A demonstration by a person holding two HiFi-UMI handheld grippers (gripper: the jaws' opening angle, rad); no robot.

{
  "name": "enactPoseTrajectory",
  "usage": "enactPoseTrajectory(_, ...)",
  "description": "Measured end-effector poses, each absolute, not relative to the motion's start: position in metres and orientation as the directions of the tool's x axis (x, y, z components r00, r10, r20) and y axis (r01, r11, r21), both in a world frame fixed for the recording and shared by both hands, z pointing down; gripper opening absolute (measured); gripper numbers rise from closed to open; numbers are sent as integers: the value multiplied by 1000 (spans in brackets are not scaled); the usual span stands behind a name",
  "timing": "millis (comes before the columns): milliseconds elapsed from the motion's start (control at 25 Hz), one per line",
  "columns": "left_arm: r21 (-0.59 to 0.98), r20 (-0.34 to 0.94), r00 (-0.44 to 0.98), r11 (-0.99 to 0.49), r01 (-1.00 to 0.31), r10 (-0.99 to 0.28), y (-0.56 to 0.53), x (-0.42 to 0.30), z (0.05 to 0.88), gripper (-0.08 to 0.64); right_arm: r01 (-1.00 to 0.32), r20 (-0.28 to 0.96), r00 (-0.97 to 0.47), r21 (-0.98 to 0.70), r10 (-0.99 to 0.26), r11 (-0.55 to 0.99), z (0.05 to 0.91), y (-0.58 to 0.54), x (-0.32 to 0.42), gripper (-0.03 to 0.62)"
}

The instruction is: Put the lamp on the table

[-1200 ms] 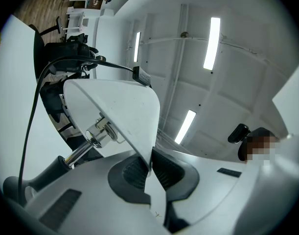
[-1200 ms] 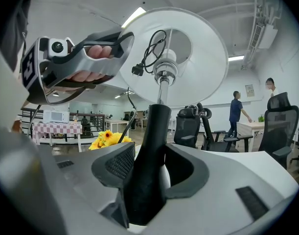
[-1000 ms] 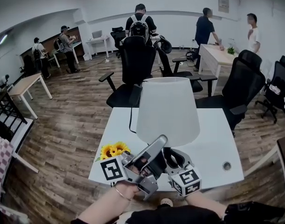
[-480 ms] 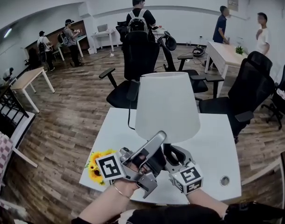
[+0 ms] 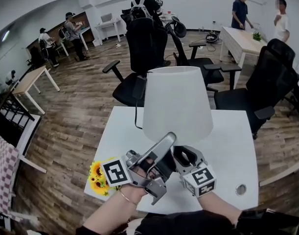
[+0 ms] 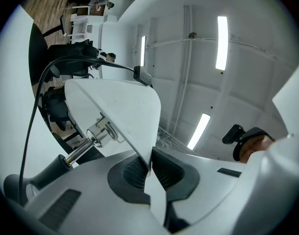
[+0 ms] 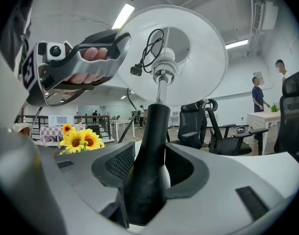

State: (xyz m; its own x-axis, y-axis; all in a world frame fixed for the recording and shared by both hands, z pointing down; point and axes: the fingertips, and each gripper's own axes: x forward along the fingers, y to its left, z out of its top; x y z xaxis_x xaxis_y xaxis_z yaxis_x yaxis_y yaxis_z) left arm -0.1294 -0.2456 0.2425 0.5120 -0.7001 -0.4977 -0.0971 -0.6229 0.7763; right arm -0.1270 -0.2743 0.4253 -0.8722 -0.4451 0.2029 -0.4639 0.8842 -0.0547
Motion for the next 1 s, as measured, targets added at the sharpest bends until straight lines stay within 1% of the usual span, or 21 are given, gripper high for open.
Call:
enactPoseTrajectory(400,817,-456,521,-571,-76,-722,-289,-165,258,15,-489,227,-858,-82,-461,869,443,-312,-160,206)
enactPoseTrajectory(1000,837,-417,572,-544,-63,-706,-358,-200,289,17,-518,234,-843,-117,-484,847,477,-381,-199,207)
